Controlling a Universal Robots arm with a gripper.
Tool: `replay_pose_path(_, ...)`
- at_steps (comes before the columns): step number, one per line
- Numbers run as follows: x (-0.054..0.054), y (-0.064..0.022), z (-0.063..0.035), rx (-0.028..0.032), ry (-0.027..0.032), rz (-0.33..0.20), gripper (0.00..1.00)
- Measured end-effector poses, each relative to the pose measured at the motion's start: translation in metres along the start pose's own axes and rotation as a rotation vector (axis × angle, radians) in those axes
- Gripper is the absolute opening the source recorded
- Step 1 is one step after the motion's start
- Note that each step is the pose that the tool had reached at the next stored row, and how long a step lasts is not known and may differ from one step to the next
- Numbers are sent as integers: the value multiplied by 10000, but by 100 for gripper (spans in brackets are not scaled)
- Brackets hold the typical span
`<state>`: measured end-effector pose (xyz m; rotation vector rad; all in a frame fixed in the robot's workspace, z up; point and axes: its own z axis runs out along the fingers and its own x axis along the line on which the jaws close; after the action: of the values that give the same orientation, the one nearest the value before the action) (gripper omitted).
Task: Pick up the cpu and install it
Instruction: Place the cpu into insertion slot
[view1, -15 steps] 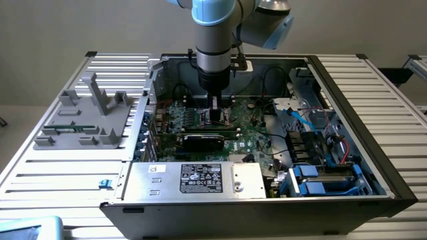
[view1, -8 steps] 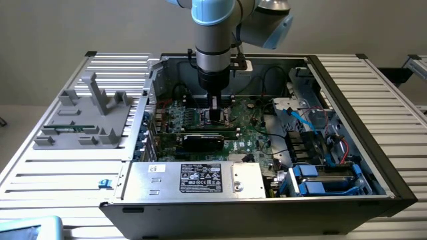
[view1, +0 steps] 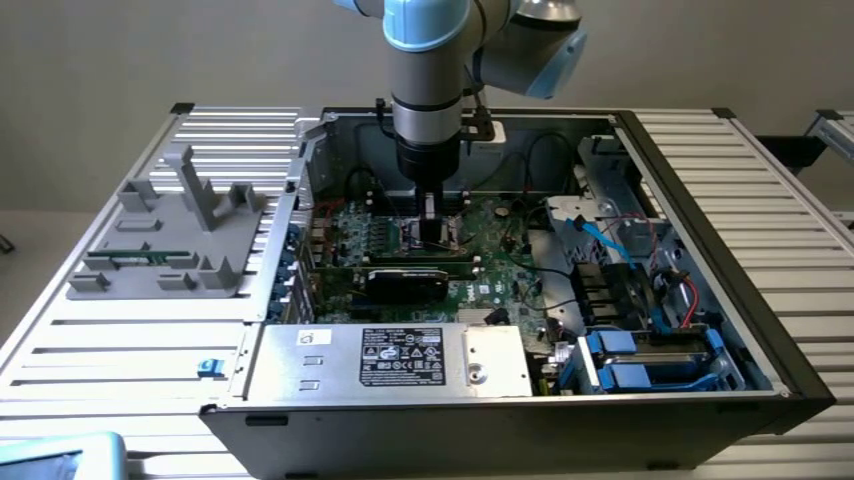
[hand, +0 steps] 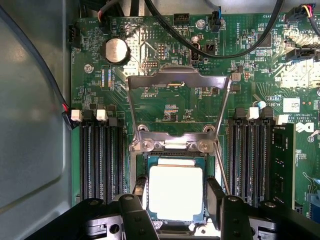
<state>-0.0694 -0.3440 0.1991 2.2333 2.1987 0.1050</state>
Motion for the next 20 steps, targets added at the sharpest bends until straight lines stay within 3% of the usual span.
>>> replay_pose_path(20, -2, -1, 2, 7, 6, -167, 55)
